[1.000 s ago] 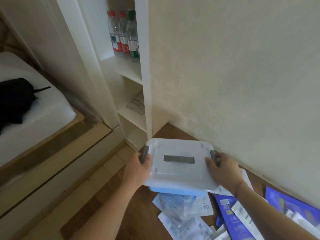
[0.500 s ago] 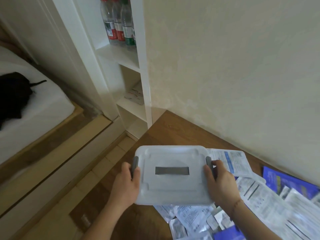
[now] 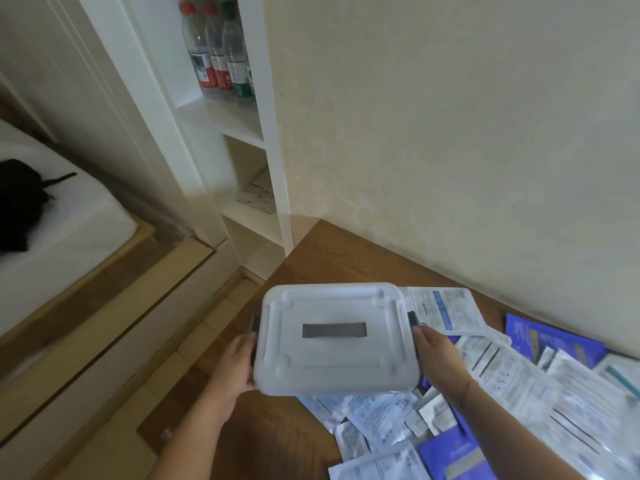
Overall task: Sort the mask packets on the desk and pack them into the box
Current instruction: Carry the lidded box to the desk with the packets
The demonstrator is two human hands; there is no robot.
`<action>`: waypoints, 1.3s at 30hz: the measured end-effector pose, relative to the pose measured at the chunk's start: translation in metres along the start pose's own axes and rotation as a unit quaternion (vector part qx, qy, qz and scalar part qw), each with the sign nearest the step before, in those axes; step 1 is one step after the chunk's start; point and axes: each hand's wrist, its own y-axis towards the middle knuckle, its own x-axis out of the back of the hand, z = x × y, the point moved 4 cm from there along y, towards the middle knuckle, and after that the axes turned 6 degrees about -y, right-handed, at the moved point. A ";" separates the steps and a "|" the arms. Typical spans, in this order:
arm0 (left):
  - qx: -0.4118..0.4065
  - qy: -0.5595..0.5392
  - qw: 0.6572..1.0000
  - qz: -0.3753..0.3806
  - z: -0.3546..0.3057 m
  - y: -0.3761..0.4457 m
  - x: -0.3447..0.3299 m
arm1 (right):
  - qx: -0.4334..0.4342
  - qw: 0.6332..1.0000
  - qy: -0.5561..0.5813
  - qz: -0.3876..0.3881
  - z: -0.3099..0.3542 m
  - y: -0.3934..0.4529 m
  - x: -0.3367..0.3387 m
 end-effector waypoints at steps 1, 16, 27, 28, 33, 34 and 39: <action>0.004 -0.031 0.999 -0.015 0.002 -0.001 0.002 | 0.000 1.000 0.000 -0.001 -0.005 0.001 -0.002; -0.014 -0.090 0.995 0.049 -0.026 -0.033 -0.039 | 0.061 0.942 0.330 0.030 -0.018 -0.066 0.032; -0.095 0.155 0.885 0.428 0.014 -0.182 -0.366 | -0.131 0.843 0.391 -0.345 -0.296 -0.313 0.175; -0.103 0.179 0.870 0.447 0.029 -0.198 -0.393 | -0.146 0.832 0.395 -0.363 -0.320 -0.336 0.177; -0.163 0.262 0.809 0.499 0.096 -0.270 -0.484 | -0.203 0.777 0.415 -0.426 -0.408 -0.406 0.179; -0.179 0.283 0.801 0.497 0.105 -0.280 -0.492 | -0.205 0.776 0.413 -0.430 -0.417 -0.412 0.181; -0.217 0.344 0.792 0.455 0.126 -0.297 -0.509 | -0.235 0.778 0.390 -0.433 -0.456 -0.424 0.186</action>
